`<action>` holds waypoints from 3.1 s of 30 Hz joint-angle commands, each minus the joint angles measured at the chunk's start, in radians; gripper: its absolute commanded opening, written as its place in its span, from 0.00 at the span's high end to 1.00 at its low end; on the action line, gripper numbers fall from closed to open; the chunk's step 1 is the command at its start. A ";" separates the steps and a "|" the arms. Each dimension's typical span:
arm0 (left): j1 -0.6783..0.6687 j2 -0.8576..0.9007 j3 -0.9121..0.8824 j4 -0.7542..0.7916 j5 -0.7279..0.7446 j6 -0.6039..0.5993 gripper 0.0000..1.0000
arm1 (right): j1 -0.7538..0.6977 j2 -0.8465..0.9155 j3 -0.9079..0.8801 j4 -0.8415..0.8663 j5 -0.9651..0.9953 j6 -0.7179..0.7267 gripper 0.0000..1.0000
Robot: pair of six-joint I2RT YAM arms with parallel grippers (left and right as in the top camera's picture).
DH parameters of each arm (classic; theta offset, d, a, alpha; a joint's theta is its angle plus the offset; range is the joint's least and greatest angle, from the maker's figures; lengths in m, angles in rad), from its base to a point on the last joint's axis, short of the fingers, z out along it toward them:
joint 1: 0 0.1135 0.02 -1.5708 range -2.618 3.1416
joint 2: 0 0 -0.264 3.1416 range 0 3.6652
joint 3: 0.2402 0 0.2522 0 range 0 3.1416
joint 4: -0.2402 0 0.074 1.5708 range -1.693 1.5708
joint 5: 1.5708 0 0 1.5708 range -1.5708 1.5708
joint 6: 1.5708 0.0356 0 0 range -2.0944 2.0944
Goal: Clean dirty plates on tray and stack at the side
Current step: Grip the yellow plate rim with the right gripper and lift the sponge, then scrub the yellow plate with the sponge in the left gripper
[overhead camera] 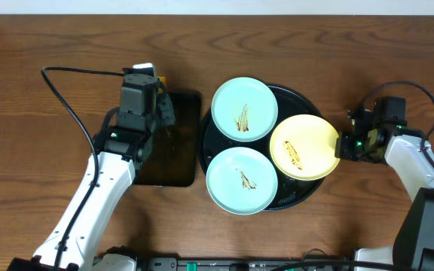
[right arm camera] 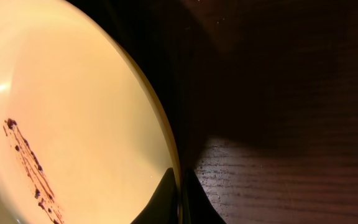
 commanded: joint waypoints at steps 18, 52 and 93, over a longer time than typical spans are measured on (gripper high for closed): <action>-0.002 0.123 0.000 -0.218 0.130 -0.041 0.93 | -0.002 0.004 -0.008 0.010 0.002 -0.007 0.79; -0.337 0.265 0.256 -0.131 0.412 -0.056 0.93 | -0.002 0.004 -0.008 -0.006 0.002 -0.007 0.99; -0.629 0.710 0.256 0.345 0.246 -0.130 0.92 | -0.002 0.004 -0.008 -0.031 0.003 -0.007 0.99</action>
